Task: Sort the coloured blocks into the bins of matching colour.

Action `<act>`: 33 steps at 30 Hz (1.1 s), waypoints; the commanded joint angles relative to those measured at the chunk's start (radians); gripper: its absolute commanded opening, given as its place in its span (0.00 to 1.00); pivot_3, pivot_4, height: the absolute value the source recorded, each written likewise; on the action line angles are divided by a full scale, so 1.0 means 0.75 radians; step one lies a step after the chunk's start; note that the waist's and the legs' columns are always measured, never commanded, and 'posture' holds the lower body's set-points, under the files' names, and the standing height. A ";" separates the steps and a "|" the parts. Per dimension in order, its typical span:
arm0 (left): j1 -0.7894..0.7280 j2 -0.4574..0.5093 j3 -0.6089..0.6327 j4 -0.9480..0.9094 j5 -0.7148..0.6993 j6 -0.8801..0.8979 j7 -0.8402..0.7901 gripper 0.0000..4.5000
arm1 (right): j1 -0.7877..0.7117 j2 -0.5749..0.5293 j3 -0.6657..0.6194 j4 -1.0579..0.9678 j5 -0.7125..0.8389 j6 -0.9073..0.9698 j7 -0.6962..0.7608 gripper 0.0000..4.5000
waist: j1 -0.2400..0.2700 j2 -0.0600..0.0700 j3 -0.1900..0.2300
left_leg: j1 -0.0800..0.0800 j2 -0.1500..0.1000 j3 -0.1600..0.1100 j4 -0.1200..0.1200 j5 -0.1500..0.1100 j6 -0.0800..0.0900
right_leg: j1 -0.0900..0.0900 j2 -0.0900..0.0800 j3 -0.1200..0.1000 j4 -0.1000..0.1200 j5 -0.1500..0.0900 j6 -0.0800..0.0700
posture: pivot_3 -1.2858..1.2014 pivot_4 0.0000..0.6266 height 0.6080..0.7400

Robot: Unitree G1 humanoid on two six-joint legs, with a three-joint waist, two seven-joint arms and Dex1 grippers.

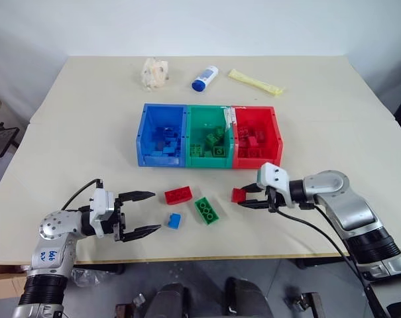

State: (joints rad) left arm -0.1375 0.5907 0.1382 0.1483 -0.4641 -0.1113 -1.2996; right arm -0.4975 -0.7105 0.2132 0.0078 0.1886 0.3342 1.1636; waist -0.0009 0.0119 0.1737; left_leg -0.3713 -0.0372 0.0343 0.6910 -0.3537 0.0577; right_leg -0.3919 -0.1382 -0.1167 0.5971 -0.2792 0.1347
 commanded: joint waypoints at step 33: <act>-0.266 -0.011 -0.033 0.290 0.027 -0.109 -0.082 1.00 | 0.120 -0.314 -0.386 -0.115 0.214 0.115 0.159 1.00 | 0.023 0.002 0.001 | -0.001 -0.001 0.002 0.000 0.000 0.002 | 0.000 0.000 -0.007 0.000 0.000 0.001 | 0.52 0.24 1.00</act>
State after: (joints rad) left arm -0.3286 0.5714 0.1000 0.3699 -0.4431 -0.1774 -1.3508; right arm -0.4198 -0.9159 -0.0180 -0.0277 0.3212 0.4304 1.2642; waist 0.0163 0.0131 0.1746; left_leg -0.3720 -0.0380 0.0363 0.6914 -0.3541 0.0594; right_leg -0.3917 -0.1384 -0.1219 0.5969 -0.2789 0.1354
